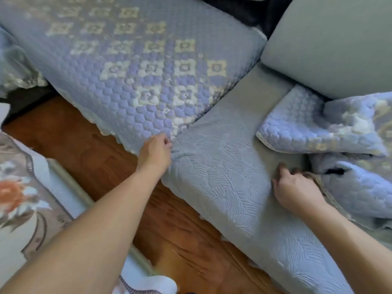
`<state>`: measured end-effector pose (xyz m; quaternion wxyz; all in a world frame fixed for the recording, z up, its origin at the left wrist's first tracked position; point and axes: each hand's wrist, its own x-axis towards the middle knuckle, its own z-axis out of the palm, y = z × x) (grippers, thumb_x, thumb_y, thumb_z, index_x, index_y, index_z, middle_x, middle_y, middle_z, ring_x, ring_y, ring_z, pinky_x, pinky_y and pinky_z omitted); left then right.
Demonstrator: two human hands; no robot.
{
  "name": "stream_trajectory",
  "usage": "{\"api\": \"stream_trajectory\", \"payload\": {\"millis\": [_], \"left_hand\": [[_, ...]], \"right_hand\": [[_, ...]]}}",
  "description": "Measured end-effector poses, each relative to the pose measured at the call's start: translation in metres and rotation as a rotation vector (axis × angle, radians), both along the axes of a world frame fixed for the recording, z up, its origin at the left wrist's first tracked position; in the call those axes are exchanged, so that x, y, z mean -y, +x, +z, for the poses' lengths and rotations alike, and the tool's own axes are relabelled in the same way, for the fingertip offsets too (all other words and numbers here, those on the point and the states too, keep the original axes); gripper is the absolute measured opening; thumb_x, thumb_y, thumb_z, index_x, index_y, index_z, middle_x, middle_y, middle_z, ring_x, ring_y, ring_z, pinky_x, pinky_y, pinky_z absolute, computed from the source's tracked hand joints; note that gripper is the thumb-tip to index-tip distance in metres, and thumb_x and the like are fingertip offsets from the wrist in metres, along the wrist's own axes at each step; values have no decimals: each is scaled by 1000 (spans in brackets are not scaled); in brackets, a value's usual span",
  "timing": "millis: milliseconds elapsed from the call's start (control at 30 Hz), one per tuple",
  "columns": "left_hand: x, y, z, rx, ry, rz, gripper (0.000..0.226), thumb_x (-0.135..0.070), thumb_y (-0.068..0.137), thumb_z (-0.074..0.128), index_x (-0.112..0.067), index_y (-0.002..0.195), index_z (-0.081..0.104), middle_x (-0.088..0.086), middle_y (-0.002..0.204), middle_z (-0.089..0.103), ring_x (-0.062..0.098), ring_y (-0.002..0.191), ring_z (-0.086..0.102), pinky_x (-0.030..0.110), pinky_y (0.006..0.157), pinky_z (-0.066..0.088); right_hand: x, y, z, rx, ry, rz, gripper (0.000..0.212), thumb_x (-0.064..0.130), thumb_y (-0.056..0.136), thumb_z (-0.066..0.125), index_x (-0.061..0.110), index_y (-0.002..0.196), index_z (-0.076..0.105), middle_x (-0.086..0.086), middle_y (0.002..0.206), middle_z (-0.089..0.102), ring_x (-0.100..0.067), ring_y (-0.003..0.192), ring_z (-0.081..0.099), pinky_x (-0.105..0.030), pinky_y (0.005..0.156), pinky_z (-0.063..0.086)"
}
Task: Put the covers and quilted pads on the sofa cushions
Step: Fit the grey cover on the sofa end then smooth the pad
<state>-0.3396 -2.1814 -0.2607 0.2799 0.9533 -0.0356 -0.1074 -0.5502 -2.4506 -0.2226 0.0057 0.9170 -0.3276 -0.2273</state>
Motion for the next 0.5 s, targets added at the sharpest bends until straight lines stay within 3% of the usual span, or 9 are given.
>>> {"api": "stream_trajectory", "payload": {"millis": [67, 133, 200, 233, 333, 400, 467, 500], "left_hand": [[2, -47, -7, -129, -143, 171, 14, -21, 101, 49, -18, 108, 61, 6, 110, 62, 27, 98, 57, 37, 82, 46], [-3, -79, -17, -364, -309, 530, 27, -14, 100, 45, -20, 122, 60, 9, 121, 61, 31, 105, 61, 43, 93, 52], [-9, -81, -25, -623, -555, 809, 40, -9, 100, 45, -31, 131, 55, 4, 122, 60, 30, 98, 64, 48, 88, 59], [-11, -76, -31, -696, -623, 825, 47, -6, 99, 45, -34, 136, 53, 2, 120, 61, 27, 95, 66, 44, 82, 61], [-11, -65, -39, -613, -420, 649, 37, -5, 96, 50, -30, 118, 65, -3, 96, 66, 16, 79, 64, 25, 62, 53], [-12, -57, -46, -514, -298, 662, 25, -7, 94, 55, -25, 101, 72, -1, 94, 70, 24, 85, 65, 26, 66, 52], [-24, -35, -56, -371, -323, 935, 20, -14, 93, 62, -21, 105, 76, 7, 100, 74, 31, 92, 68, 34, 79, 56], [-30, -20, -60, -346, -432, 1111, 18, -16, 92, 65, -21, 105, 76, 8, 98, 74, 30, 87, 70, 36, 77, 58]], "right_hand": [[-4, 16, 18, -121, 70, -39, 42, 32, 101, 40, 9, 136, 36, -26, 128, 53, -45, 116, 53, -43, 95, 45], [-8, 41, 40, -244, 117, -37, 34, 25, 97, 45, 10, 128, 50, -19, 127, 59, -38, 114, 58, -37, 89, 46], [-14, 72, 53, -184, 116, 82, 25, 21, 94, 50, 12, 114, 62, -12, 114, 64, -34, 107, 63, -33, 79, 46], [-16, 90, 55, -80, 130, 163, 21, 20, 93, 51, 13, 109, 63, -10, 108, 62, -35, 105, 63, -34, 76, 45], [-32, 150, 49, 196, 270, 313, 29, 23, 98, 51, 19, 125, 58, -7, 124, 53, -34, 108, 60, -38, 84, 47], [-42, 191, 37, 251, 353, 403, 38, 23, 99, 51, 20, 137, 52, -6, 137, 46, -33, 109, 59, -38, 87, 47], [-49, 225, 20, 244, 392, 505, 36, 23, 100, 48, 20, 136, 53, -5, 138, 44, -34, 110, 57, -39, 84, 48], [-49, 239, 11, 226, 395, 543, 33, 24, 101, 47, 20, 132, 55, -6, 135, 47, -34, 110, 55, -39, 82, 48]]}}
